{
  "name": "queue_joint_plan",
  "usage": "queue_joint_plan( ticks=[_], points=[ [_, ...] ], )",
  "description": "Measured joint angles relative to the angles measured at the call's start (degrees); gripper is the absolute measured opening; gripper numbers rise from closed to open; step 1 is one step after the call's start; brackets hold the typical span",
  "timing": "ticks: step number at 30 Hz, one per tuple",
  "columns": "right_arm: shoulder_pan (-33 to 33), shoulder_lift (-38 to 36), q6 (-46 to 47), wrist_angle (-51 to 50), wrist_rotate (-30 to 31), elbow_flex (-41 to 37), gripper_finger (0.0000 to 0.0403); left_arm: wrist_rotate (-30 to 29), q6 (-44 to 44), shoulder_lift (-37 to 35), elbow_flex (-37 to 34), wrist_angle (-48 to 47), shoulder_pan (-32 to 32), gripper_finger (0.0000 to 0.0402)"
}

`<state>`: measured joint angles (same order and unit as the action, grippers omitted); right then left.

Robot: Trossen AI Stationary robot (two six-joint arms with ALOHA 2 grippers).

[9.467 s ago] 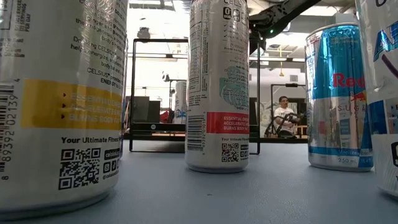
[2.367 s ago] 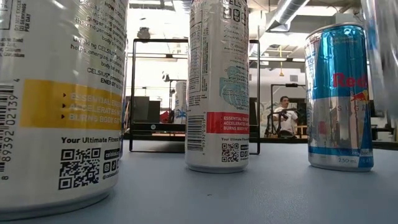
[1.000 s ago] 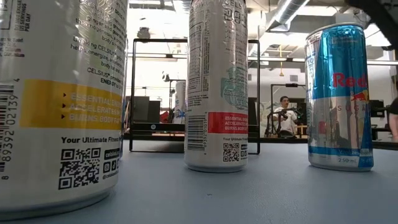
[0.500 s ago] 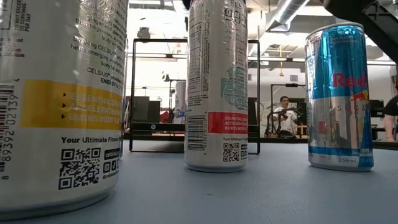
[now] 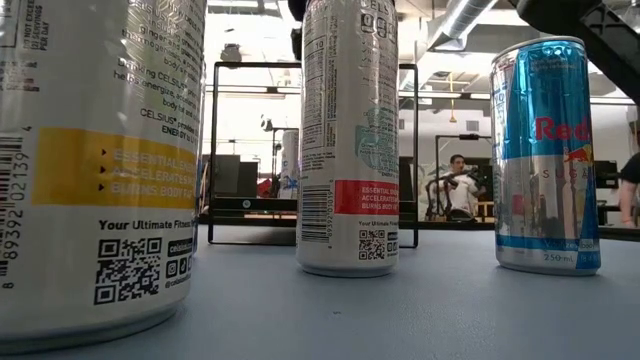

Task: Place canned beverage on shelf
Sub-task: Put the white and blue soda can on the shelf

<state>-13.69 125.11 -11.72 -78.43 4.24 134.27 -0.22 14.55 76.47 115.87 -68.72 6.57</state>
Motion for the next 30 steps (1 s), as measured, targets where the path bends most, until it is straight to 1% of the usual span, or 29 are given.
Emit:
queue_joint_plan(
  ticks=[3, 6, 10, 12, 16, 20, 24, 27, 30],
  points=[
    [0.19, -0.95, -1.95, 0.03, -0.33, 0.44, 0.0303, 0.18, -0.39, 0.11, -0.02, 2.06, 1.25, 0.0213],
    [-0.01, -2.46, -3.67, -0.05, -1.12, 0.57, 0.0318, -0.07, -1.29, 0.56, -0.02, 3.29, 2.32, 0.0235],
    [-0.77, -5.74, -5.35, -1.27, -0.7, 0.62, 0.0328, -1.02, -1.7, 2.55, -0.02, 3.44, 4.05, 0.0265],
    [-1.37, -9.06, -5.67, -1.52, -0.22, 0.54, 0.0328, -1.12, -1.32, 4.59, -0.02, 3.79, 5.13, 0.0274],
    [-2.57, -17.27, -5.16, -2.0, 0.02, 0.79, 0.0328, -0.5, 1.11, 10.18, -0.07, 4.63, 6.62, 0.0279],
    [-3.09, -24.52, -3.11, -2.73, 0.19, 0.76, 0.0328, 4.42, 3.76, 16.09, -0.07, 8.55, 7.86, 0.028],
    [-3.28, -31.1, -1.69, -2.77, 0.18, 0.75, 0.0328, 5.15, 6.66, 20.99, -0.07, 11.64, 8.97, 0.028],
    [-3.37, -34.49, -1.13, -2.75, 0.29, 0.77, 0.0328, 5.73, 8.15, 23.86, -0.07, 12.41, 9.66, 0.028],
    [-3.35, -36.48, -0.44, -2.89, 0.61, 0.77, 0.0328, 8.83, 8.4, 26.29, -0.07, 12.57, 10.36, 0.028]
  ],
)
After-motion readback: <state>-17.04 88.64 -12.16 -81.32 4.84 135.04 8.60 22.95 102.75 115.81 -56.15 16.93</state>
